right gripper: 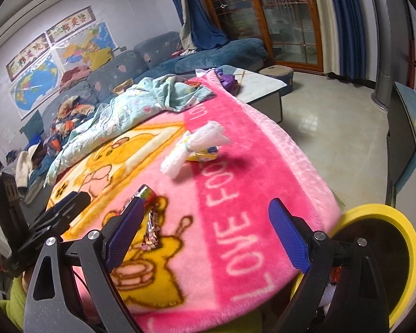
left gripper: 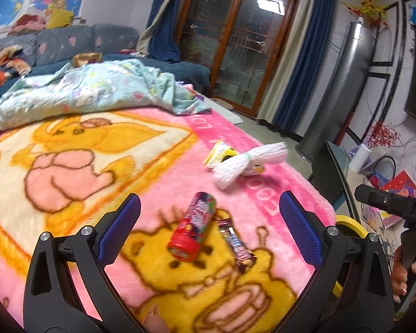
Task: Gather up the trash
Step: 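Move both tools back from the bin to the trash pile, then close the left tool on the red candy tube while the right tool grasps the white mesh sleeve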
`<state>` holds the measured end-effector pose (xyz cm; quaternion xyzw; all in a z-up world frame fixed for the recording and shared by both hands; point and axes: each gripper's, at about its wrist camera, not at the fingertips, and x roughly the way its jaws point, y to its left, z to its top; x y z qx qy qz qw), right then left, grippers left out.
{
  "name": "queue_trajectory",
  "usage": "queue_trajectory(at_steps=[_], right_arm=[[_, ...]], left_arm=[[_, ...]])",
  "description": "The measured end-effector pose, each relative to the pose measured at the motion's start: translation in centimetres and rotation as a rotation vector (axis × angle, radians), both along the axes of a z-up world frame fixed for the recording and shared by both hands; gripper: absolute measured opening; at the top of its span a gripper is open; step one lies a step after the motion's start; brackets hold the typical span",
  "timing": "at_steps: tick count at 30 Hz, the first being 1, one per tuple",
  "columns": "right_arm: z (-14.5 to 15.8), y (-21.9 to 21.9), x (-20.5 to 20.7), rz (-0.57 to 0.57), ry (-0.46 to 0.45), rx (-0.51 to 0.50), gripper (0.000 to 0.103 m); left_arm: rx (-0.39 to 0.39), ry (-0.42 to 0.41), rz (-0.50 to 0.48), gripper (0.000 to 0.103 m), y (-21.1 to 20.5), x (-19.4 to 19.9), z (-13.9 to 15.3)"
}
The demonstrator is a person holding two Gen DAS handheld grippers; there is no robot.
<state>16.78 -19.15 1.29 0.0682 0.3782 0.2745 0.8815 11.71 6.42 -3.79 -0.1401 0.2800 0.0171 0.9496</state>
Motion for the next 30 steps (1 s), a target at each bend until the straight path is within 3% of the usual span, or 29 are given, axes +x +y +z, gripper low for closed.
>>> queue_trajectory(at_steps=[9, 28, 30], right_arm=[[-1.2, 3.2, 4.0, 0.014, 0.041, -0.001, 0.089], [-3.9, 6.8, 12.5, -0.067, 0.118, -0.002, 0.090], [-4.2, 7.0, 13.2, -0.079, 0.129, 0.000, 0.089]], left_arm=[[-0.045, 0.057, 0.019, 0.092, 2.4, 0.8, -2.2], [-0.159, 0.149, -0.090, 0.092, 3.2, 3.1, -5.6], [-0.158, 0.162, -0.110, 0.084, 2.9, 3.3, -5.8]])
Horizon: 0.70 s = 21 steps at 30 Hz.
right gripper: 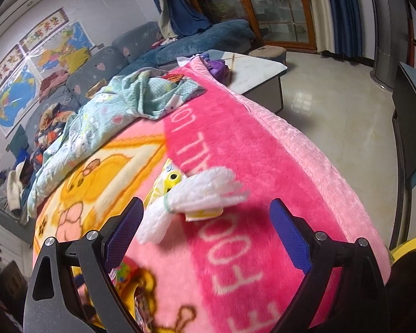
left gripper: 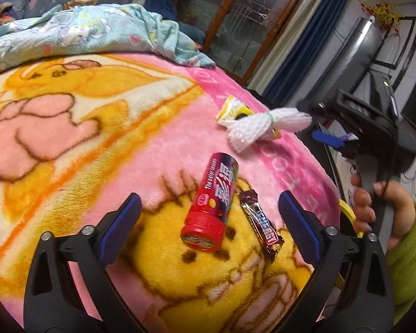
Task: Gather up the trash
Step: 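Close the left tool on the red candy tube while the right tool grasps the white mesh sleeve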
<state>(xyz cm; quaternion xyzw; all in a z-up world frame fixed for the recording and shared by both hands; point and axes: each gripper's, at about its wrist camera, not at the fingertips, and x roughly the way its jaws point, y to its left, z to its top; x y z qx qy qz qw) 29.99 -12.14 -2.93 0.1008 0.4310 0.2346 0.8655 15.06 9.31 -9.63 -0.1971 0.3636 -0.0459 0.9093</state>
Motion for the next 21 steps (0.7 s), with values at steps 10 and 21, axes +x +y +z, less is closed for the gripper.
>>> queue_trajectory(at_steps=[10, 21], right_arm=[[-1.5, 0.1, 1.7, 0.000, 0.063, 0.038, 0.044], [-0.4, -1.3, -1.3, 0.044, 0.046, 0.097, 0.015]], left_arm=[[-0.005, 0.062, -0.052, 0.041, -1.0, 1.0, -1.3], [-0.075, 0.071, -0.056, 0.025, -0.4, 0.7, -1.8]])
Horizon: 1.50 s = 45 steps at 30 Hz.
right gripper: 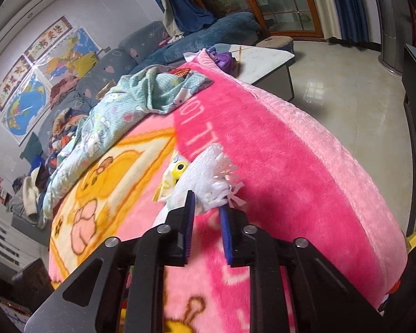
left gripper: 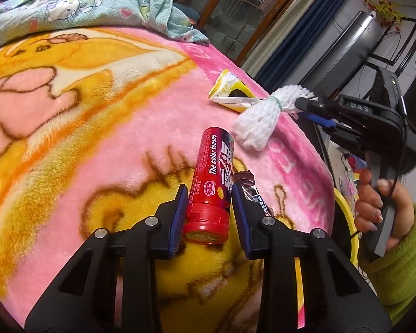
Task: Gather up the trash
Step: 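Close the left tool on the red candy tube while the right tool grasps the white mesh sleeve, then carry the candy tube and mesh sleeve over the bin and open both tools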
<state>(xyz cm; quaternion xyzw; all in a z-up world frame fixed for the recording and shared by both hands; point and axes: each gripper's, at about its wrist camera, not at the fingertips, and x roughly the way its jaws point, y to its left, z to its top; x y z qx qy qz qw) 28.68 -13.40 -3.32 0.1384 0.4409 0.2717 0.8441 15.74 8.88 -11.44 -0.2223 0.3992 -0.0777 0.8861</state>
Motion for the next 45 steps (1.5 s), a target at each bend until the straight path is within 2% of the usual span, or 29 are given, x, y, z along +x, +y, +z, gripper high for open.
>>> queue_trajectory(at_steps=[12, 26, 35, 45], right_arm=[[1.7, -2.2, -3.4, 0.019, -0.032, 0.041, 0.013], [3.7, -3.8, -6.0, 0.012, -0.107, 0.028, 0.013], [4.6, -5.4, -7.4, -0.006, -0.125, 0.037, 0.013], [5.7, -8.5, -9.1, -0.049, -0.147, 0.047, 0.013]], left_arm=[[-0.005, -0.054, 0.041, 0.025, 0.4, -1.2, 1.1], [-0.003, -0.131, 0.060, 0.024, 0.2, -2.6, 3.9], [-0.004, -0.177, 0.030, 0.024, -1.2, -3.3, 5.7], [0.000, -0.215, -0.050, 0.024, -4.7, -3.4, 7.2]])
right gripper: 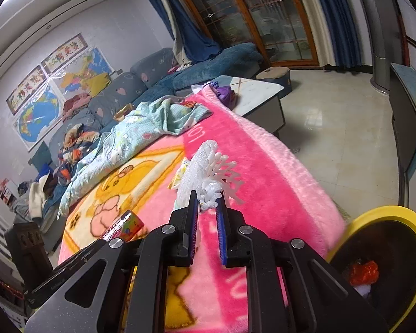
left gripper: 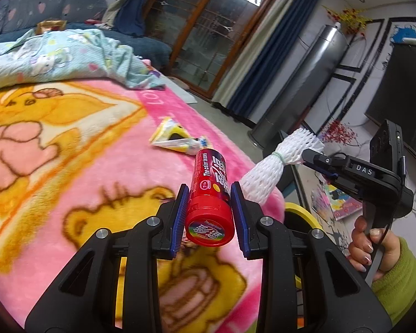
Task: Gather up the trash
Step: 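Carry the candy tube and mesh sleeve over the bin and open both tools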
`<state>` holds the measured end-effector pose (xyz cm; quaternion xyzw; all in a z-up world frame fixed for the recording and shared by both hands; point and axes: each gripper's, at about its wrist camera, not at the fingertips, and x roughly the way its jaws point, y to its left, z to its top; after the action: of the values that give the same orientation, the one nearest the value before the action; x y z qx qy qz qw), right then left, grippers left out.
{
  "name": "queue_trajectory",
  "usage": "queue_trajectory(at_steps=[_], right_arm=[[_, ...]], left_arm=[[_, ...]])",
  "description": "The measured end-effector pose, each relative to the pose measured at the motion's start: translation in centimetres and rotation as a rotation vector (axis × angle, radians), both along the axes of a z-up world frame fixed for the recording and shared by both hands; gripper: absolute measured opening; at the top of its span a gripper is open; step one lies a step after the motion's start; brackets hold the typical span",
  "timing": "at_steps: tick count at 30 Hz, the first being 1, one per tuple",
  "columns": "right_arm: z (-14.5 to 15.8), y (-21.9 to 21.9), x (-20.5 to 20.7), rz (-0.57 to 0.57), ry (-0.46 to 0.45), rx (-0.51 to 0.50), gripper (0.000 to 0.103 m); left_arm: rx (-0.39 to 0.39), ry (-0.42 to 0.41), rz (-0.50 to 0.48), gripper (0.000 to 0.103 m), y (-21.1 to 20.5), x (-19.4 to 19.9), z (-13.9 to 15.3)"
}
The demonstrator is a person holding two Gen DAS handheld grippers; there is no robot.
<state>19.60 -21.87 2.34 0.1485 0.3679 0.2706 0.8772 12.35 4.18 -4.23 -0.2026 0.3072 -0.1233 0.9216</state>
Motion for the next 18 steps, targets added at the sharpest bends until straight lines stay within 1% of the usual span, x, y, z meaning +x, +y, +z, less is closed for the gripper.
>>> queue_trajectory(at_steps=[8, 18], right_arm=[[0.1, -3.4, -1.2, -0.063, 0.002, 0.000, 0.013], [-0.5, -9.2, -3.8, -0.175, 0.015, 0.000, 0.013]], left_arm=[[0.021, -0.011, -0.064, 0.024, -3.2, 0.1, 0.3], [0.051, -0.019, -0.145, 0.024, -7.3, 0.5, 0.6]])
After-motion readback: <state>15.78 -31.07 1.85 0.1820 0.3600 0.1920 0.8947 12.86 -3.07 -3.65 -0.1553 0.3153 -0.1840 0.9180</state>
